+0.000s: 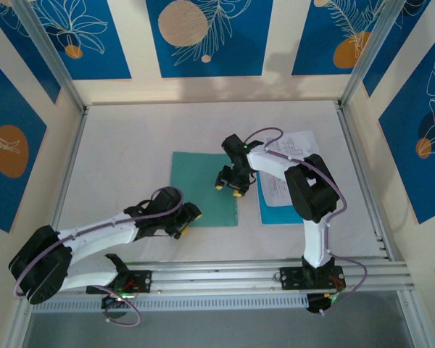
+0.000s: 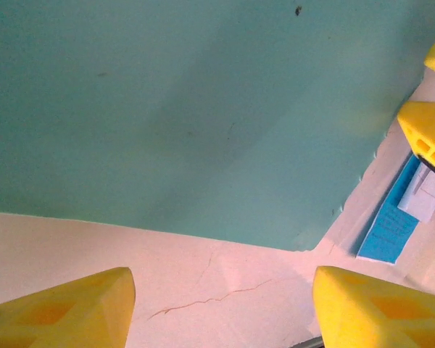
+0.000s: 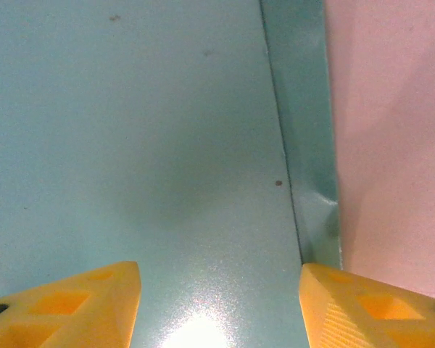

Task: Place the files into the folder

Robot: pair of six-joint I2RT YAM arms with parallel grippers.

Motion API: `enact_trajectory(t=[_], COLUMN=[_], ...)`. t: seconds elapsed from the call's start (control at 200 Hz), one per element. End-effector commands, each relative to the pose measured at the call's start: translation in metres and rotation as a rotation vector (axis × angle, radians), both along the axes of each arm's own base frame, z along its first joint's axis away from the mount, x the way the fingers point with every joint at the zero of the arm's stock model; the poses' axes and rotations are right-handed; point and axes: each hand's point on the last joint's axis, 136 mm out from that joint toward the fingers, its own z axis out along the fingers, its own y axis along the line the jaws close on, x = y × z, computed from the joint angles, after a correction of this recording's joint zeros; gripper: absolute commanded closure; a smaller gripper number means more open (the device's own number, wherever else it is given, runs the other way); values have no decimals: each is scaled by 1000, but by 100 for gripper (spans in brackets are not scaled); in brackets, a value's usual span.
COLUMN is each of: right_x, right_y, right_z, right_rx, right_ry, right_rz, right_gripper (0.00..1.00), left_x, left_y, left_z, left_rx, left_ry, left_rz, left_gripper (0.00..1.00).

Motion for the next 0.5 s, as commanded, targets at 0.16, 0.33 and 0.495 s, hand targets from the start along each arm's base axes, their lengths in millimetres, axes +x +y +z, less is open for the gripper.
enact_trajectory(t=[0.16, 0.33, 0.495], right_x=[-19, -27, -30], right_y=[-11, -12, -11], right_z=[-22, -27, -28], right_rx=[-63, -77, -86], right_ry=[51, 72, 79], right_rz=[22, 23, 29], right_gripper=[39, 39, 39], left_x=[3, 6, 7], left_y=[1, -2, -1], left_z=[2, 0, -5], left_rx=[-43, -61, -64], left_ry=[-15, -31, -50], left_rz=[117, 180, 261], left_gripper=[34, 33, 34])
